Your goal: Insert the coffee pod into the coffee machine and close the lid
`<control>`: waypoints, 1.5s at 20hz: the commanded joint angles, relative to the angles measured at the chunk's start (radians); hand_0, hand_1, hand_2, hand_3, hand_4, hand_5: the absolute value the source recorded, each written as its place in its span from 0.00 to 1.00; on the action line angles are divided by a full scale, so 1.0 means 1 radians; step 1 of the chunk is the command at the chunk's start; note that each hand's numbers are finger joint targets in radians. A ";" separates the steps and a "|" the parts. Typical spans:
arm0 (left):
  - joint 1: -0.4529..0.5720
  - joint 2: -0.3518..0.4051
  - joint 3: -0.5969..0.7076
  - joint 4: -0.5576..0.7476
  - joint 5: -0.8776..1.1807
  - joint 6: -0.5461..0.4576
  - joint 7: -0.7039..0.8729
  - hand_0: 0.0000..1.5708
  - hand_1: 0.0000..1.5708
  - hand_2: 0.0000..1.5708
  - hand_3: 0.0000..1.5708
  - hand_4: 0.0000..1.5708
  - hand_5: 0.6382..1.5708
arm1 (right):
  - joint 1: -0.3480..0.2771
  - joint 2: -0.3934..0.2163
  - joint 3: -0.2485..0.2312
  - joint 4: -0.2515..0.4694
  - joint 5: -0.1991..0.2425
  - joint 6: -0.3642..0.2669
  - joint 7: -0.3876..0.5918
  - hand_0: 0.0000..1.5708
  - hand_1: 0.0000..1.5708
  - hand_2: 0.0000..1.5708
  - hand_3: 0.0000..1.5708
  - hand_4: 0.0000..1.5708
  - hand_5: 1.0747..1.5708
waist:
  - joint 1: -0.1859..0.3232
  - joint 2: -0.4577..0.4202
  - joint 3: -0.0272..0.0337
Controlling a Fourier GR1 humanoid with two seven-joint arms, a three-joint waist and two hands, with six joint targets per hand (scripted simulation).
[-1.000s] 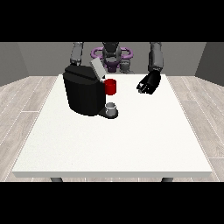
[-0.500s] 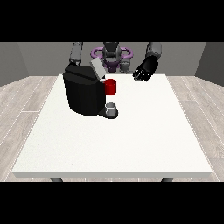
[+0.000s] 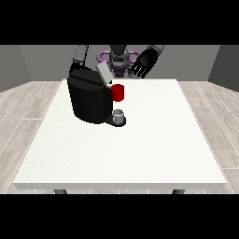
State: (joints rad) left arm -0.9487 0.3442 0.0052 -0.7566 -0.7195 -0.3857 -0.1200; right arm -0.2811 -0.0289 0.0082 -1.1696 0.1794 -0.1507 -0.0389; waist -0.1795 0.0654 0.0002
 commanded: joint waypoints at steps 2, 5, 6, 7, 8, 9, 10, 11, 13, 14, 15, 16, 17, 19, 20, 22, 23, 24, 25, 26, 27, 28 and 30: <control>-0.113 0.028 0.070 0.028 0.035 -0.049 0.069 0.79 0.79 0.81 0.81 0.32 1.00 | -0.018 0.010 0.032 -0.050 0.023 -0.003 0.017 0.00 0.00 0.00 0.00 0.00 1.00 | -0.056 0.021 -0.0001; -0.135 0.039 0.084 0.035 0.038 -0.054 0.075 0.81 0.81 0.82 0.81 0.31 1.00 | -0.013 0.015 0.042 -0.088 0.029 -0.008 0.011 0.00 0.00 0.00 0.00 0.00 1.00 | -0.076 0.025 -0.0002; -0.137 0.068 0.098 0.049 0.040 -0.051 0.058 0.80 0.80 0.82 0.81 0.31 1.00 | -0.017 0.028 0.036 -0.107 0.027 -0.035 0.032 0.00 0.00 0.00 0.00 0.00 1.00 | -0.090 0.047 -0.0003; -0.146 0.076 0.093 0.041 0.035 -0.058 0.044 0.77 0.77 0.81 0.80 0.30 1.00 | 0.012 0.028 0.045 -0.104 0.031 -0.026 -0.019 0.00 0.00 0.00 0.00 0.00 1.00 | -0.093 0.059 -0.0001; -0.175 0.043 0.073 0.015 0.012 -0.002 0.051 0.75 0.75 0.80 0.81 0.31 1.00 | -0.102 -0.010 -0.019 -0.086 -0.006 -0.009 0.018 0.00 0.00 0.00 0.00 0.00 1.00 | -0.078 0.114 0.0000; -0.209 0.041 0.086 0.037 0.023 -0.041 0.097 0.74 0.74 0.79 0.81 0.31 1.00 | -0.090 0.028 0.020 -0.090 0.016 -0.039 0.033 0.00 0.00 0.00 0.00 0.00 1.00 | -0.083 0.100 0.0001; -0.189 0.060 0.091 0.042 0.017 -0.021 0.072 0.77 0.77 0.81 0.80 0.31 1.00 | -0.099 -0.010 -0.012 -0.108 -0.001 -0.011 0.045 0.00 0.00 0.00 0.00 0.00 1.00 | -0.091 0.112 -0.0001; -0.244 0.087 0.086 0.036 0.009 -0.054 0.088 0.78 0.78 0.81 0.80 0.31 1.00 | -0.110 -0.021 -0.012 -0.084 0.008 -0.007 0.005 0.00 0.00 0.00 0.00 0.00 1.00 | -0.089 0.134 0.0002; -0.213 0.074 0.103 0.068 0.018 -0.038 0.086 0.78 0.78 0.82 0.79 0.30 1.00 | -0.077 -0.005 0.023 -0.138 0.026 -0.012 0.054 0.00 0.00 0.00 0.00 0.02 1.00 | -0.120 0.105 -0.0001; -0.231 0.107 0.108 0.070 0.005 -0.011 0.064 0.78 0.78 0.82 0.78 0.30 1.00 | -0.129 -0.024 -0.007 -0.149 0.000 0.004 0.059 0.00 0.00 0.00 0.00 0.00 1.00 | -0.135 0.166 -0.0002; -0.262 0.134 0.130 0.079 0.021 -0.037 0.066 0.79 0.79 0.82 0.79 0.30 1.00 | -0.111 -0.013 0.000 -0.148 0.015 -0.019 0.037 0.00 0.00 0.00 0.00 0.17 1.00 | -0.141 0.171 -0.0001; -0.306 0.091 0.119 0.066 0.024 -0.061 0.119 0.81 0.81 0.83 0.80 0.30 1.00 | -0.135 -0.024 -0.027 -0.108 -0.001 -0.012 0.031 0.00 0.00 0.00 0.00 0.17 1.00 | -0.130 0.164 0.0004; -0.233 0.093 0.091 0.049 0.005 -0.033 0.041 0.82 0.82 0.84 0.80 0.30 1.00 | -0.141 -0.065 -0.073 -0.111 -0.027 0.003 0.022 0.00 0.00 0.00 0.00 0.11 1.00 | -0.096 0.177 0.0002; -0.223 0.056 0.104 0.077 0.010 -0.003 0.068 0.78 0.78 0.82 0.79 0.31 1.00 | -0.119 -0.021 -0.026 -0.145 -0.008 -0.012 0.068 0.00 0.00 0.00 0.00 0.00 1.00 | -0.124 0.158 -0.0001; -0.301 0.115 0.121 0.083 0.025 -0.079 0.071 0.76 0.76 0.82 0.79 0.31 1.00 | -0.124 -0.017 -0.028 -0.117 -0.010 -0.012 -0.019 0.00 0.00 0.00 0.00 0.00 1.00 | -0.128 0.216 0.0004; -0.226 0.092 0.097 0.083 -0.002 -0.019 0.035 0.76 0.76 0.81 0.78 0.30 1.00 | -0.136 -0.056 -0.052 -0.138 -0.018 0.006 0.077 0.00 0.00 0.00 0.00 0.00 1.00 | -0.113 0.188 -0.0001; -0.280 0.073 0.093 0.091 -0.007 -0.027 0.075 0.76 0.76 0.80 0.78 0.29 1.00 | -0.155 0.007 -0.007 -0.139 0.034 -0.067 0.079 0.00 0.00 0.00 0.00 0.04 1.00 | -0.124 0.198 -0.0001; -0.252 0.049 0.098 0.077 0.004 -0.014 0.074 0.75 0.75 0.79 0.77 0.30 1.00 | -0.124 -0.039 -0.052 -0.110 -0.012 -0.014 0.022 0.00 0.00 0.00 0.00 0.09 1.00 | -0.109 0.189 0.0002; -0.258 0.056 0.082 0.061 -0.001 -0.039 0.047 0.76 0.76 0.80 0.78 0.30 1.00 | -0.142 -0.034 -0.073 -0.081 -0.013 -0.039 0.020 0.00 0.00 0.00 0.00 0.07 1.00 | -0.075 0.198 0.0003; -0.263 0.074 0.086 0.075 -0.009 -0.029 0.044 0.76 0.76 0.80 0.78 0.30 1.00 | -0.150 -0.020 -0.059 -0.110 -0.008 -0.048 0.040 0.00 0.00 0.00 0.00 0.06 1.00 | -0.092 0.197 0.0001; -0.290 0.114 0.105 0.096 -0.009 -0.040 0.055 0.79 0.79 0.82 0.79 0.28 1.00 | -0.178 -0.063 -0.083 -0.118 -0.026 -0.014 0.050 0.00 0.00 0.00 0.00 0.00 1.00 | -0.119 0.235 0.0001; -0.310 0.124 0.119 0.101 0.003 -0.043 0.034 0.80 0.80 0.82 0.78 0.28 1.00 | -0.197 -0.054 -0.064 -0.121 -0.003 -0.028 0.069 0.00 0.00 0.00 0.00 0.00 1.00 | -0.117 0.257 -0.0001; -0.277 0.098 0.112 0.111 0.004 -0.044 0.024 0.80 0.80 0.82 0.77 0.27 1.00 | -0.151 -0.021 -0.043 -0.131 0.009 -0.052 0.053 0.00 0.00 0.00 0.00 0.00 1.00 | -0.120 0.228 -0.0001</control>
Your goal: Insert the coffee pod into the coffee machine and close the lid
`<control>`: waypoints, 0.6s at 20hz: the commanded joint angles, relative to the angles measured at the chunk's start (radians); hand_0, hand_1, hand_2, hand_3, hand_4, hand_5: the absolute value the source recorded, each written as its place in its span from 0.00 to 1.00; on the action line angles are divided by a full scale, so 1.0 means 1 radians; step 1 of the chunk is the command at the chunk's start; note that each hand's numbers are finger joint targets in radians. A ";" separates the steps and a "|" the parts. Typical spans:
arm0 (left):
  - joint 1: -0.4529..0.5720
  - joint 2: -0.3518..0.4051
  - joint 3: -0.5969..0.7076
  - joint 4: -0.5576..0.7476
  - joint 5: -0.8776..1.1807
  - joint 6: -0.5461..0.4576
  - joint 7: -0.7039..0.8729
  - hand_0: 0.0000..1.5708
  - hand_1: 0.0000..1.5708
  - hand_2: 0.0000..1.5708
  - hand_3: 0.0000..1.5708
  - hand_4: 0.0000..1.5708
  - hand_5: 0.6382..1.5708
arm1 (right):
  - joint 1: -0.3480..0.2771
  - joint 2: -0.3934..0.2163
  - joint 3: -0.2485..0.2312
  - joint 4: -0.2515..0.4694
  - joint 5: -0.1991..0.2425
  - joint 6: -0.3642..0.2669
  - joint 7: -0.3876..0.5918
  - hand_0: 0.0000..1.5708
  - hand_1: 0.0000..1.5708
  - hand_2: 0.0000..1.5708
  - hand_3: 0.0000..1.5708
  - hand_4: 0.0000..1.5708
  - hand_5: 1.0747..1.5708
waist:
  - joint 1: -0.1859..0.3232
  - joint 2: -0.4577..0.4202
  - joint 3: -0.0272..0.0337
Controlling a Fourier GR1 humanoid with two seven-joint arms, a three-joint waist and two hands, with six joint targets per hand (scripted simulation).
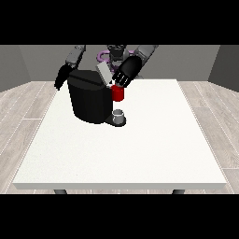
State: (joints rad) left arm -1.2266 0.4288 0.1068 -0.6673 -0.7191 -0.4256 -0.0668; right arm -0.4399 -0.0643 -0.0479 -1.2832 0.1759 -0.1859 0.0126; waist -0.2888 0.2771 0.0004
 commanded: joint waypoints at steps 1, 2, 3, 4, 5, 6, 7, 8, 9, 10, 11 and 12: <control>-0.021 -0.017 0.002 0.015 -0.003 -0.008 0.037 0.79 0.79 0.82 0.78 0.27 1.00 | 0.020 -0.013 0.001 0.016 -0.011 0.033 -0.009 0.00 0.00 0.00 0.00 0.10 1.00 | -0.016 -0.010 0.0000; -0.006 -0.030 -0.011 0.008 -0.003 -0.024 0.010 0.77 0.77 0.80 0.78 0.27 1.00 | 0.001 -0.017 -0.023 0.030 -0.025 0.025 0.000 0.00 0.00 0.00 0.00 0.12 1.00 | 0.010 -0.009 0.0000; -0.026 0.009 0.006 0.013 0.001 -0.031 0.004 0.76 0.76 0.79 0.77 0.28 1.00 | 0.000 -0.026 -0.032 0.033 -0.026 0.024 -0.043 0.00 0.00 0.00 0.00 0.14 1.00 | 0.007 0.024 0.0001; 0.015 -0.060 -0.010 -0.010 -0.007 0.034 0.009 0.76 0.76 0.78 0.76 0.28 1.00 | 0.032 -0.010 -0.030 0.047 -0.018 0.002 -0.086 0.00 0.00 0.00 0.00 0.10 1.00 | 0.015 0.011 0.0001; -0.013 0.010 0.012 0.031 -0.005 0.008 -0.025 0.76 0.76 0.79 0.76 0.28 1.00 | -0.024 0.001 0.006 -0.018 -0.006 0.010 0.034 0.00 0.00 0.00 0.00 0.08 1.00 | -0.014 0.022 -0.0005; -0.017 0.045 0.022 0.035 -0.001 -0.013 -0.035 0.76 0.76 0.79 0.76 0.27 1.00 | 0.042 0.003 0.023 -0.020 0.012 0.008 -0.007 0.00 0.00 0.00 0.00 0.02 1.00 | -0.031 0.009 -0.0004; -0.036 0.016 0.007 0.014 -0.005 -0.014 -0.022 0.76 0.76 0.80 0.76 0.27 1.00 | -0.028 -0.023 -0.033 0.016 -0.027 0.018 -0.001 0.00 0.00 0.00 0.00 0.00 1.00 | 0.003 0.023 -0.0001; -0.041 0.006 0.007 0.024 -0.011 -0.003 -0.003 0.74 0.74 0.79 0.76 0.27 1.00 | -0.012 0.002 -0.002 0.015 -0.003 0.002 -0.003 0.00 0.00 0.00 0.00 0.02 1.00 | -0.007 0.027 -0.0001; -0.007 0.006 0.005 0.024 -0.016 0.029 -0.039 0.74 0.74 0.78 0.76 0.27 1.00 | -0.045 -0.045 -0.034 -0.011 -0.036 0.045 0.032 0.00 0.00 0.00 0.00 0.07 1.00 | -0.013 0.033 -0.0003; -0.020 0.006 0.007 0.027 -0.023 0.028 0.002 0.74 0.74 0.79 0.76 0.26 1.00 | 0.015 -0.040 -0.020 0.004 -0.029 0.053 -0.045 0.00 0.00 0.00 0.00 0.11 1.00 | -0.037 0.032 0.0001; -0.036 0.019 0.004 0.023 -0.029 0.040 -0.031 0.77 0.77 0.80 0.76 0.26 1.00 | -0.002 0.035 0.027 -0.008 0.022 -0.031 -0.027 0.00 0.00 0.00 0.00 0.06 1.00 | -0.017 0.055 -0.0003; -0.001 -0.014 0.011 0.031 -0.019 0.052 -0.018 0.77 0.77 0.80 0.76 0.27 1.00 | 0.011 0.008 0.010 -0.018 -0.012 0.017 -0.002 0.00 0.00 0.00 0.00 0.11 1.00 | -0.025 0.013 -0.0003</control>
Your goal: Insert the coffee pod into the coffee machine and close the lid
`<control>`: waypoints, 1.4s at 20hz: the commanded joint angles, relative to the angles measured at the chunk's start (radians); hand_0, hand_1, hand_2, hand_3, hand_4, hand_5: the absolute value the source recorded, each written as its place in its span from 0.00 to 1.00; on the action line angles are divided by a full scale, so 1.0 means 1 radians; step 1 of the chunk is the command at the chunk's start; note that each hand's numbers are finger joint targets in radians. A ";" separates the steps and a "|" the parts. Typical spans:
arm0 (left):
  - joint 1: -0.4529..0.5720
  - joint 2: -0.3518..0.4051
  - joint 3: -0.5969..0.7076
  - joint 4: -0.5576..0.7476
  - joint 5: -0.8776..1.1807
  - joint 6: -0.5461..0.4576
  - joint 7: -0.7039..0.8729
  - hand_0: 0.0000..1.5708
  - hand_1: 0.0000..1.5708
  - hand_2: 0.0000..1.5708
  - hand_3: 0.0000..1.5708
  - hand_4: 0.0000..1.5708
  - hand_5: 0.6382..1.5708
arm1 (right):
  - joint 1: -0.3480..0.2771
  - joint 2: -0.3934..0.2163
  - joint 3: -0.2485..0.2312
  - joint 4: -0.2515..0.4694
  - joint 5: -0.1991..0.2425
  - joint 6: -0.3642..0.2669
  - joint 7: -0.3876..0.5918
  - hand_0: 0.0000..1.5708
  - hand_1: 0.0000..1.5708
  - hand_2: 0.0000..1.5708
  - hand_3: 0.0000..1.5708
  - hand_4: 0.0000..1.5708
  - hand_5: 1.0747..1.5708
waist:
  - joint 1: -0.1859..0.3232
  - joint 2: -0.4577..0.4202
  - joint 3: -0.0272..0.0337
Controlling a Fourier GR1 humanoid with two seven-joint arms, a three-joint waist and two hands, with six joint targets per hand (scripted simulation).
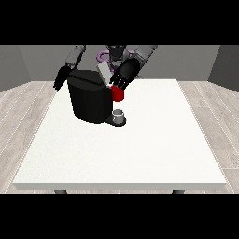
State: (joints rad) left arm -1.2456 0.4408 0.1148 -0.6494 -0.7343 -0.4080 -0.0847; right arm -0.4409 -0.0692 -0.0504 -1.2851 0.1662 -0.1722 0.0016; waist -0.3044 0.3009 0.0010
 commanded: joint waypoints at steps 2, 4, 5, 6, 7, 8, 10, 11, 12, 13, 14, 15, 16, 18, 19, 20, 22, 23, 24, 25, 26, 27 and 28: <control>-0.034 0.042 0.022 0.017 0.008 -0.025 -0.016 0.78 0.78 0.81 0.77 0.25 1.00 | -0.003 -0.015 -0.003 -0.003 -0.016 0.032 0.028 0.00 0.00 0.00 0.00 0.00 1.00 | -0.009 0.000 -0.0008; 0.003 -0.013 -0.001 0.005 -0.015 0.042 -0.009 0.77 0.77 0.79 0.76 0.23 1.00 | 0.027 0.001 0.008 -0.004 -0.001 0.011 -0.022 0.00 0.00 0.00 0.00 0.00 1.00 | -0.015 0.001 -0.0007; 0.008 0.030 0.013 0.018 -0.001 0.001 -0.048 0.77 0.77 0.79 0.77 0.23 1.00 | 0.014 -0.006 -0.002 -0.009 -0.002 0.005 0.003 0.00 0.00 0.00 0.00 0.07 1.00 | 0.008 0.001 -0.0009; -0.039 -0.006 0.003 -0.010 -0.007 0.014 -0.001 0.77 0.77 0.79 0.76 0.22 1.00 | -0.034 -0.045 -0.057 0.038 -0.049 0.040 -0.020 0.00 0.00 0.00 0.00 0.00 1.00 | 0.008 0.018 -0.0003; -0.022 -0.048 -0.010 -0.012 -0.015 0.043 0.006 0.77 0.77 0.79 0.76 0.23 1.00 | -0.036 -0.019 -0.038 0.044 -0.012 -0.006 -0.001 0.00 0.00 0.00 0.00 0.00 1.00 | 0.022 0.013 -0.0005; 0.020 0.018 0.003 0.016 -0.022 0.053 -0.055 0.76 0.76 0.78 0.74 0.23 1.00 | 0.045 0.010 0.017 -0.022 0.010 -0.005 -0.015 0.00 0.00 0.00 0.00 0.00 1.00 | -0.021 0.009 -0.0010; -0.019 -0.045 -0.010 -0.024 -0.012 0.025 -0.001 0.76 0.76 0.77 0.75 0.23 1.00 | -0.024 -0.032 -0.064 0.078 -0.025 -0.004 -0.030 0.00 0.00 0.00 0.00 0.00 1.00 | 0.050 -0.003 -0.0004; -0.013 0.034 0.022 0.015 -0.013 0.040 -0.036 0.75 0.75 0.76 0.74 0.22 1.00 | 0.034 -0.028 -0.002 0.006 -0.004 0.033 -0.017 0.00 0.00 0.00 0.00 0.00 1.00 | -0.016 0.005 -0.0009; -0.003 0.018 -0.007 -0.002 -0.036 0.059 -0.052 0.79 0.79 0.80 0.76 0.18 1.00 | 0.019 -0.008 -0.005 0.014 0.008 -0.005 -0.033 0.00 0.00 0.00 0.00 0.00 1.00 | 0.007 0.012 -0.0008; 0.000 -0.040 -0.022 -0.012 -0.044 0.081 -0.004 0.81 0.81 0.81 0.75 0.11 1.00 | 0.002 -0.030 -0.024 0.034 -0.004 0.009 -0.014 0.00 0.00 0.00 0.00 0.09 1.00 | 0.011 -0.018 -0.0006; -0.017 -0.048 -0.034 -0.009 -0.058 0.087 0.002 0.78 0.78 0.79 0.74 0.00 1.00 | -0.044 -0.017 -0.027 0.027 -0.004 -0.010 0.017 0.00 0.00 0.00 0.00 0.00 1.00 | 0.009 0.000 -0.0007; -0.028 -0.003 -0.045 0.002 -0.084 0.083 -0.007 0.77 0.77 0.78 0.72 0.00 1.00 | -0.047 -0.027 -0.017 0.014 0.003 0.001 0.035 0.00 0.00 0.00 0.00 0.00 1.00 | -0.009 0.018 -0.0008; -0.019 -0.008 -0.057 -0.012 -0.090 0.081 -0.016 0.77 0.77 0.78 0.70 0.00 1.00 | -0.015 -0.005 -0.030 0.033 -0.022 0.000 -0.019 0.00 0.00 0.00 0.00 0.00 1.00 | 0.002 0.013 -0.0004; 0.044 0.027 -0.060 0.012 -0.114 0.128 -0.063 0.77 0.77 0.78 0.70 0.00 1.00 | 0.017 -0.010 0.002 -0.025 0.003 0.003 0.010 0.00 0.00 0.00 0.00 0.00 1.00 | -0.015 0.008 -0.0011; 0.001 0.043 -0.077 0.003 -0.116 0.073 -0.090 0.75 0.75 0.76 0.68 0.00 1.00 | -0.014 -0.007 -0.006 -0.006 0.013 -0.021 0.029 0.00 0.00 0.00 0.00 0.09 1.00 | 0.005 0.009 -0.0009; -0.024 0.033 -0.065 0.005 -0.118 0.120 -0.082 0.74 0.74 0.76 0.68 0.00 1.00 | -0.080 -0.008 -0.007 -0.018 0.020 -0.035 0.039 0.00 0.00 0.00 0.00 0.00 1.00 | -0.005 0.070 -0.0010; 0.021 0.028 -0.065 0.013 -0.113 0.099 -0.091 0.75 0.75 0.74 0.65 0.00 1.00 | -0.005 -0.013 -0.015 -0.008 0.000 -0.010 0.029 0.00 0.00 0.00 0.00 0.00 1.00 | 0.004 0.014 -0.0008; 0.008 0.027 -0.071 0.020 -0.126 0.113 -0.085 0.72 0.72 0.73 0.64 0.00 1.00 | -0.018 0.013 0.003 -0.022 0.010 -0.030 0.025 0.00 0.00 0.00 0.00 0.00 1.00 | -0.010 0.037 -0.0008; 0.006 0.026 -0.063 0.013 -0.114 0.092 -0.080 0.70 0.70 0.72 0.63 0.00 1.00 | -0.018 0.003 -0.015 0.003 0.015 -0.045 0.020 0.00 0.00 0.00 0.00 0.00 1.00 | 0.021 0.018 -0.0007; -0.027 0.059 -0.028 0.036 -0.095 0.087 -0.087 0.71 0.71 0.72 0.65 0.00 1.00 | -0.027 -0.024 -0.009 -0.024 -0.006 0.013 0.016 0.00 0.00 0.00 0.00 0.00 1.00 | -0.027 0.055 -0.0007; -0.017 0.082 -0.021 0.030 -0.090 0.092 -0.131 0.71 0.71 0.72 0.63 0.00 1.00 | -0.012 -0.020 -0.015 -0.023 -0.003 -0.003 0.000 0.00 0.00 0.00 0.00 0.00 1.00 | -0.017 0.071 -0.0008; -0.029 0.036 -0.033 0.034 -0.111 0.136 -0.073 0.71 0.71 0.72 0.62 0.00 1.00 | -0.019 0.018 0.026 -0.037 0.017 -0.017 0.038 0.00 0.00 0.00 0.00 0.00 1.00 | -0.040 0.058 -0.0009; -0.019 0.034 -0.013 0.036 -0.093 0.128 -0.066 0.71 0.71 0.71 0.62 0.00 1.00 | 0.005 -0.008 0.005 -0.033 -0.007 0.015 0.010 0.00 0.00 0.00 0.00 0.00 1.00 | -0.046 0.039 -0.0007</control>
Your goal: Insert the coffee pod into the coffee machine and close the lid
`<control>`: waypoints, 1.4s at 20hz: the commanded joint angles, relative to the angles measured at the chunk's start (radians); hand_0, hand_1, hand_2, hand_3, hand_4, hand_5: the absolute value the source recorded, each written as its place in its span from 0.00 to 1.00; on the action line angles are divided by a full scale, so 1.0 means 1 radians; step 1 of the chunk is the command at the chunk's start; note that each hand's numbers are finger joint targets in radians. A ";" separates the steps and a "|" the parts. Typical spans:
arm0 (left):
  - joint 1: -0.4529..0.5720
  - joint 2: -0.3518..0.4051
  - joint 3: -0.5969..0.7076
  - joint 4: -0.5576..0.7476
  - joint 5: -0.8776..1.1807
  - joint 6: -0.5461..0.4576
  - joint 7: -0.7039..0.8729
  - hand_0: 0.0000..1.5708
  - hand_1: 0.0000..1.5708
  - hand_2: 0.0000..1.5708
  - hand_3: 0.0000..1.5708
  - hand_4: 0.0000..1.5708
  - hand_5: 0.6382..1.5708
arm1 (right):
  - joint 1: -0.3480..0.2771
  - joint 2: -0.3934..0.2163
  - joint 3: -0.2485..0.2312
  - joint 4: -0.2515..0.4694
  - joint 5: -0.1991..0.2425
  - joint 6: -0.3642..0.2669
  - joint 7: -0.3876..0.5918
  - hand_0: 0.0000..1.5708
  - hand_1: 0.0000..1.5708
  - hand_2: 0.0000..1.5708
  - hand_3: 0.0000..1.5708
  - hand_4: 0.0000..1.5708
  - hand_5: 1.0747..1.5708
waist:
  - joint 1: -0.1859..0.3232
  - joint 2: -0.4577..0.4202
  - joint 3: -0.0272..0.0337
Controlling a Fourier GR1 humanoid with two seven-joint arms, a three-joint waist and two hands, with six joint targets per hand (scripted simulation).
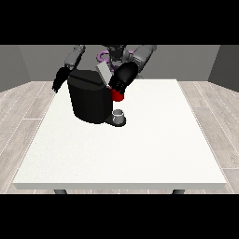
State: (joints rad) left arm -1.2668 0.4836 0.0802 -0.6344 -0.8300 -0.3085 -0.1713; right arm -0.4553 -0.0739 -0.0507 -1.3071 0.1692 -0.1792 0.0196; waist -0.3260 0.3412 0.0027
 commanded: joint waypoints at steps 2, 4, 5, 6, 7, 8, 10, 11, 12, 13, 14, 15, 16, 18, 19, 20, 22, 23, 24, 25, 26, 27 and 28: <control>-0.022 0.012 0.024 0.006 0.005 0.036 -0.031 0.73 0.73 0.73 0.61 0.00 1.00 | -0.035 -0.034 -0.020 0.000 -0.002 0.011 0.006 0.00 0.00 0.00 0.00 0.00 1.00 | -0.005 0.044 -0.0025; -0.063 -0.036 0.023 -0.018 0.017 0.017 0.012 0.79 0.79 0.77 0.61 0.00 1.00 | -0.020 0.012 -0.008 0.061 0.016 -0.031 -0.044 0.00 0.00 0.00 0.00 0.00 1.00 | 0.026 0.028 -0.0020; 0.019 -0.035 0.016 -0.007 0.003 0.083 -0.045 0.78 0.78 0.76 0.60 0.00 1.00 | -0.030 -0.035 -0.038 0.006 -0.017 0.009 0.011 0.00 0.00 0.00 0.00 0.03 1.00 | 0.011 0.015 -0.0026; -0.006 -0.003 0.029 -0.008 0.014 0.046 -0.053 0.79 0.79 0.77 0.61 0.00 1.00 | 0.012 -0.017 -0.032 0.029 -0.010 -0.005 -0.031 0.00 0.00 0.00 0.00 0.04 1.00 | 0.015 0.016 -0.0024; -0.024 -0.041 0.022 -0.001 -0.004 0.090 -0.009 0.79 0.79 0.77 0.62 0.00 1.00 | -0.033 0.009 -0.001 0.015 0.007 -0.017 0.014 0.00 0.00 0.00 0.00 0.03 1.00 | 0.002 0.028 -0.0025; -0.010 0.031 0.029 0.025 -0.009 0.070 -0.076 0.77 0.77 0.75 0.62 0.00 1.00 | -0.018 0.016 0.016 -0.037 0.015 -0.022 0.013 0.00 0.00 0.00 0.00 0.05 1.00 | -0.018 0.040 -0.0028; 0.016 -0.018 0.014 0.001 -0.008 0.082 -0.075 0.78 0.78 0.77 0.62 0.00 1.00 | -0.005 -0.018 -0.013 0.006 0.005 -0.003 0.002 0.00 0.00 0.00 0.00 0.09 1.00 | 0.019 0.009 -0.0025; -0.059 0.051 0.034 0.008 -0.010 0.066 -0.083 0.81 0.81 0.79 0.62 0.00 1.00 | -0.052 -0.022 -0.013 -0.001 0.001 0.003 -0.008 0.00 0.00 0.00 0.00 0.06 1.00 | -0.005 0.077 -0.0024; -0.036 0.007 0.014 0.007 -0.019 0.064 -0.063 0.80 0.80 0.77 0.60 0.00 1.00 | -0.044 -0.012 -0.013 0.013 0.016 -0.024 0.020 0.00 0.00 0.00 0.00 0.07 1.00 | 0.013 0.033 -0.0024; 0.021 0.040 0.013 -0.002 -0.030 0.125 -0.137 0.78 0.78 0.75 0.56 0.00 1.00 | -0.024 -0.058 -0.030 -0.009 0.004 0.012 0.014 0.00 0.00 0.00 0.00 0.00 1.00 | 0.014 0.061 -0.0028; -0.009 0.027 0.013 0.006 -0.037 0.123 -0.098 0.73 0.73 0.71 0.54 0.00 1.00 | -0.015 -0.019 -0.011 -0.014 0.005 -0.005 -0.012 0.00 0.00 0.00 0.00 0.05 1.00 | -0.012 0.058 -0.0024; -0.017 0.008 -0.016 -0.011 -0.060 0.131 -0.101 0.69 0.69 0.68 0.51 0.00 1.00 | -0.062 -0.031 -0.023 0.007 0.018 -0.021 0.026 0.00 0.00 0.00 0.00 0.05 1.00 | 0.013 0.063 -0.0025; -0.049 0.033 0.002 -0.008 -0.059 0.130 -0.074 0.66 0.66 0.67 0.47 0.00 1.00 | -0.031 -0.034 -0.016 0.011 0.006 0.008 -0.053 0.00 0.00 0.00 0.00 0.14 1.00 | -0.024 0.091 -0.0020; -0.020 0.022 -0.010 0.000 -0.059 0.097 -0.094 0.59 0.59 0.62 0.44 0.00 1.00 | -0.011 -0.006 -0.011 0.019 0.008 -0.014 -0.010 0.00 0.00 0.00 0.00 0.14 1.00 | 0.007 0.031 -0.0022; -0.011 0.025 -0.008 0.000 -0.062 0.128 -0.120 0.52 0.52 0.58 0.42 0.00 1.00 | -0.047 -0.044 -0.022 0.009 0.015 -0.001 0.001 0.00 0.00 0.00 0.00 0.07 1.00 | 0.012 0.060 -0.0025; -0.012 0.058 -0.009 0.008 -0.078 0.138 -0.134 0.47 0.47 0.55 0.42 0.00 1.00 | -0.007 -0.005 0.014 -0.027 0.019 -0.006 0.014 0.00 0.00 0.00 0.00 0.12 1.00 | -0.016 0.037 -0.0026; -0.055 0.074 -0.004 0.008 -0.089 0.140 -0.108 0.00 0.00 0.44 0.35 0.00 1.00 | -0.067 -0.018 -0.017 -0.003 0.015 -0.023 0.008 0.00 0.00 0.00 0.00 0.10 1.00 | -0.008 0.089 -0.0024; -0.078 0.112 0.014 0.033 -0.087 0.137 -0.114 0.00 0.00 0.43 0.34 0.00 1.00 | -0.091 -0.027 0.009 -0.036 0.019 0.007 0.048 0.00 0.00 0.00 0.00 0.07 1.00 | -0.034 0.108 -0.0027; -0.046 0.078 0.001 0.026 -0.090 0.146 -0.122 0.00 0.00 0.40 0.32 0.00 1.00 | -0.071 0.001 0.009 -0.027 0.038 -0.043 0.024 0.00 0.00 0.00 0.00 0.06 1.00 | -0.008 0.093 -0.0026; -0.069 0.078 0.009 0.030 -0.087 0.133 -0.094 0.00 0.00 0.40 0.31 0.00 1.00 | -0.071 -0.021 -0.002 -0.013 0.025 -0.017 0.004 0.00 0.00 0.00 0.00 0.11 1.00 | -0.027 0.098 -0.0023; -0.059 0.088 0.007 0.037 -0.096 0.143 -0.100 0.00 0.00 0.37 0.29 0.00 1.00 | -0.068 -0.008 0.020 -0.027 0.043 -0.026 0.025 0.00 0.00 0.00 0.00 0.13 1.00 | -0.022 0.091 -0.0025; -0.069 0.063 -0.003 0.016 -0.088 0.109 -0.096 0.00 0.00 0.36 0.30 0.00 1.00 | -0.089 -0.034 -0.024 0.030 0.034 -0.033 0.013 0.00 0.00 0.00 0.00 0.13 1.00 | 0.017 0.084 -0.0021; -0.035 0.018 -0.012 0.000 -0.087 0.132 -0.092 0.00 0.00 0.35 0.29 0.00 1.00 | -0.069 -0.054 -0.044 0.047 0.016 -0.012 0.024 0.00 0.00 0.00 0.00 0.09 1.00 | 0.025 0.047 -0.0022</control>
State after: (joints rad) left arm -1.3187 0.5360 0.0751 -0.6290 -0.9076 -0.1965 -0.2839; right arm -0.5208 -0.1008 -0.0633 -1.3012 0.1941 -0.1982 0.0345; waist -0.3269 0.4139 0.0028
